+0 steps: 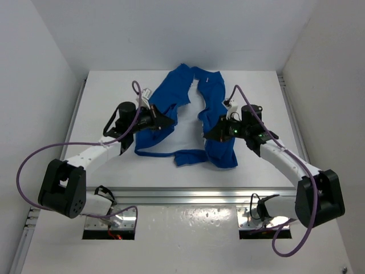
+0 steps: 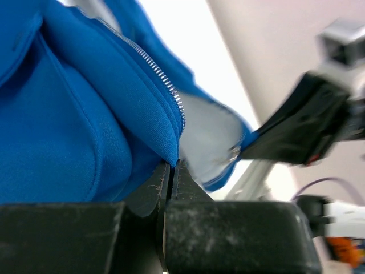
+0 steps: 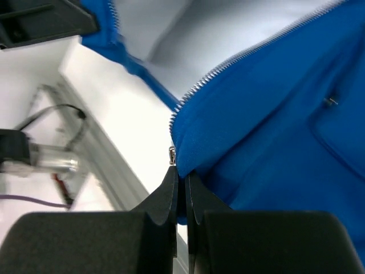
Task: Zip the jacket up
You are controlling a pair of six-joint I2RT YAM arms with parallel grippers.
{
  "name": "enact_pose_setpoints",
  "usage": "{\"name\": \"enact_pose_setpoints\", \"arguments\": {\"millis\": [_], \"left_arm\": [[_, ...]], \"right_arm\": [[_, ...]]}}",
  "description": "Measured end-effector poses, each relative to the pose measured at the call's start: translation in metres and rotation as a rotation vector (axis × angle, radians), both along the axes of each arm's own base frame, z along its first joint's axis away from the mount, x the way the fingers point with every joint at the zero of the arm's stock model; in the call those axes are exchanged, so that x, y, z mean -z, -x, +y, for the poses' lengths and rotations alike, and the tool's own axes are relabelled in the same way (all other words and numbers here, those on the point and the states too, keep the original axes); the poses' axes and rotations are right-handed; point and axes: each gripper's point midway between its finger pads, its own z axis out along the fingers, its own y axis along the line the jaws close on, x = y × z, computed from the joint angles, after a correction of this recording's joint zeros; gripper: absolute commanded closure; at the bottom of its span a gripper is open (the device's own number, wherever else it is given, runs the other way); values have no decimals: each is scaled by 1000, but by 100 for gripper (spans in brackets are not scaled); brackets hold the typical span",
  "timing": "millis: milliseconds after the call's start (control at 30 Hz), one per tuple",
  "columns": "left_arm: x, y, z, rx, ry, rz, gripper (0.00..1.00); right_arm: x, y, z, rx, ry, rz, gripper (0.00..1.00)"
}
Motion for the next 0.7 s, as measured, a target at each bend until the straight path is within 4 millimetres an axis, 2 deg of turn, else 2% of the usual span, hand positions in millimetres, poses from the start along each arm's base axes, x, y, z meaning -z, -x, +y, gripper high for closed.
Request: {"name": "enact_pose_setpoints", "arguments": {"millis": [333,533,700], "left_arm": [[-45,7,-21,25,226,-5,100],[-64,13,-31,47,306,-6,100],[-69,16,-37,57,339,7,100]], "right_arm": [[-23,8,50,-182,-270,12,100],[-39,15,63,-266,-367,20,100],[-50,22,67,-308,-415,31,100]]}}
